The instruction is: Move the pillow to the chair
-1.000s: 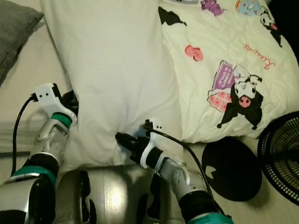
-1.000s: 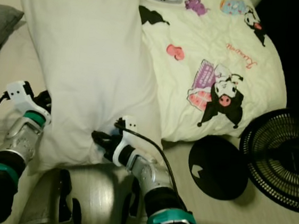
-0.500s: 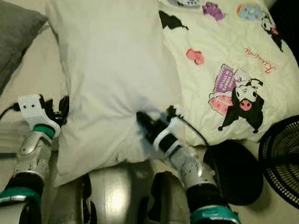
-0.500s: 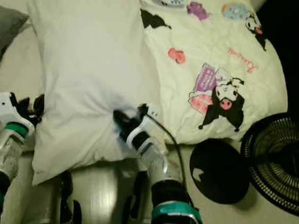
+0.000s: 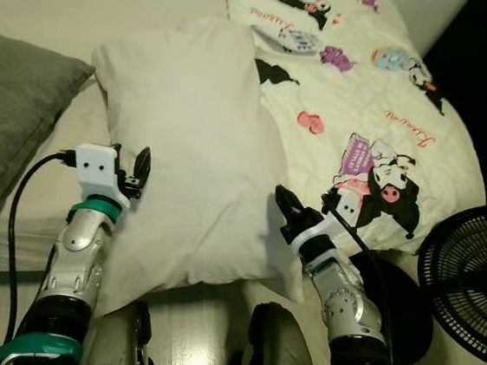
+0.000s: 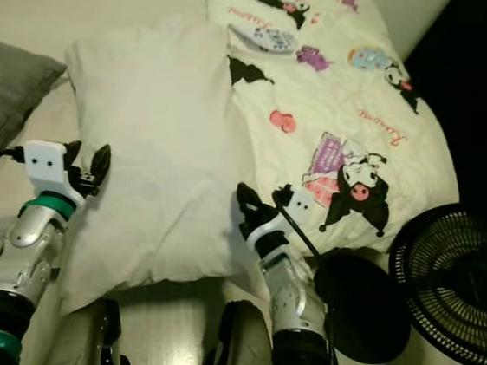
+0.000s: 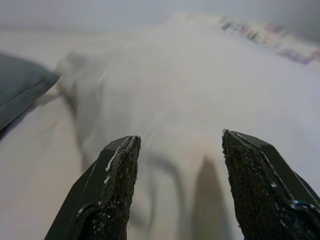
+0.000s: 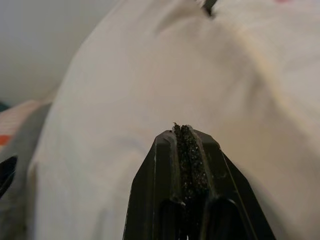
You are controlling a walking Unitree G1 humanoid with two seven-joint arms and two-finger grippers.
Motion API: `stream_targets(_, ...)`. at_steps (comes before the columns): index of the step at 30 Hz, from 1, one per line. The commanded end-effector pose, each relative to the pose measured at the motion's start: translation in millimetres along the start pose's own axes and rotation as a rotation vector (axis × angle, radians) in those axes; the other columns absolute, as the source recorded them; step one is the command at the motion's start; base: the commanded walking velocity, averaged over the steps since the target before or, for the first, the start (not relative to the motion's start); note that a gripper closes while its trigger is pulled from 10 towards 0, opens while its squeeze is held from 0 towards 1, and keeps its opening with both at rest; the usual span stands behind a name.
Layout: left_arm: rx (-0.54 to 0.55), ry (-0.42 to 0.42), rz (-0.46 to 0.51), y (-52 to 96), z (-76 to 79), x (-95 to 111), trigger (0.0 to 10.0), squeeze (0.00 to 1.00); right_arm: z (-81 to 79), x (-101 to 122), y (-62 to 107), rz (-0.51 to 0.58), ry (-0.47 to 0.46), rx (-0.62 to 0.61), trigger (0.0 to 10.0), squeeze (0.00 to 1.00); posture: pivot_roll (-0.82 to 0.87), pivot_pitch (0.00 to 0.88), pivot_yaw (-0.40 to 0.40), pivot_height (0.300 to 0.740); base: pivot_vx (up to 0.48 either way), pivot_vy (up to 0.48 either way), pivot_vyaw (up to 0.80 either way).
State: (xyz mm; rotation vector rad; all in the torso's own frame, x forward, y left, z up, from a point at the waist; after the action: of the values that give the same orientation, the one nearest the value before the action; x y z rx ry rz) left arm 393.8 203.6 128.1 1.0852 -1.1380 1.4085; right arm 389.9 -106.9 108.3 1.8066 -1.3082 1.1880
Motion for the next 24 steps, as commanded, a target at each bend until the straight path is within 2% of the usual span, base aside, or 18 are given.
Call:
stream_targets(1, 0.094, -0.005, -0.055, 7.7, -10.7, -12.1, 10.0, 0.0, 15.0, -6.4, 5.5, -0.022, 0.106, -0.093, 10.0, 0.0, -0.02, 0.019, -0.018, 0.592, 0.0, 0.0, 0.0)
stream_targets(3, 0.093, 0.0, -0.051, 9.6, -6.9, -11.8, 10.0, 0.0, 21.4, -6.4, 6.7, -0.027, 0.162, -0.137, 10.0, 0.0, -0.02, 0.019, -0.018, 0.592, 0.0, 0.0, 0.0)
stream_targets(7, 0.08, -0.029, -0.039, 14.3, 2.2, -11.2, 10.0, 0.0, 29.6, -4.6, 11.6, -0.009, 0.17, -0.185, 10.0, 0.0, -0.02, 0.019, -0.019, 0.602, 0.0, 0.0, 0.0)
stream_targets(13, 0.073, -0.096, -0.026, 17.0, 5.7, -9.2, 10.0, 0.0, 25.8, -12.1, 12.7, -0.033, 0.208, -0.171, 10.0, 0.0, -0.01, 0.02, -0.028, 0.627, 0.0, 0.0, 0.0)
stream_targets(18, 0.033, -0.178, 0.001, 17.1, 15.7, -0.9, 10.0, 0.0, 24.3, -16.1, 10.4, -0.038, 0.222, -0.179, 10.0, 0.0, 0.0, 0.019, -0.033, 0.652, 0.0, 0.0, 0.0)
stream_targets(24, 0.049, -0.182, -0.006, 20.8, 14.3, -1.1, 10.0, 0.0, 23.1, -22.8, 11.3, -0.046, 0.231, -0.184, 10.0, 0.0, 0.01, 0.021, -0.031, 0.682, 0.0, 0.0, 0.0)
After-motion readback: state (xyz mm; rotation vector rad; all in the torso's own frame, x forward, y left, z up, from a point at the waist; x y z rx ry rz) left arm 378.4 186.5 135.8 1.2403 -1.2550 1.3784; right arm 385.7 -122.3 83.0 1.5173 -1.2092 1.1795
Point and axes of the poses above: a point about 5 cm out from each wrist's last joint towards the gripper, its own y axis pointing back from the gripper into the wrist, its own x axis along the axis of the wrist's last joint, z = x × y, the point moved 6 cm from there along -y, pointing out of the wrist towards the gripper, and after that the axes turned 8 degrees about y, right-handed, at the moved point
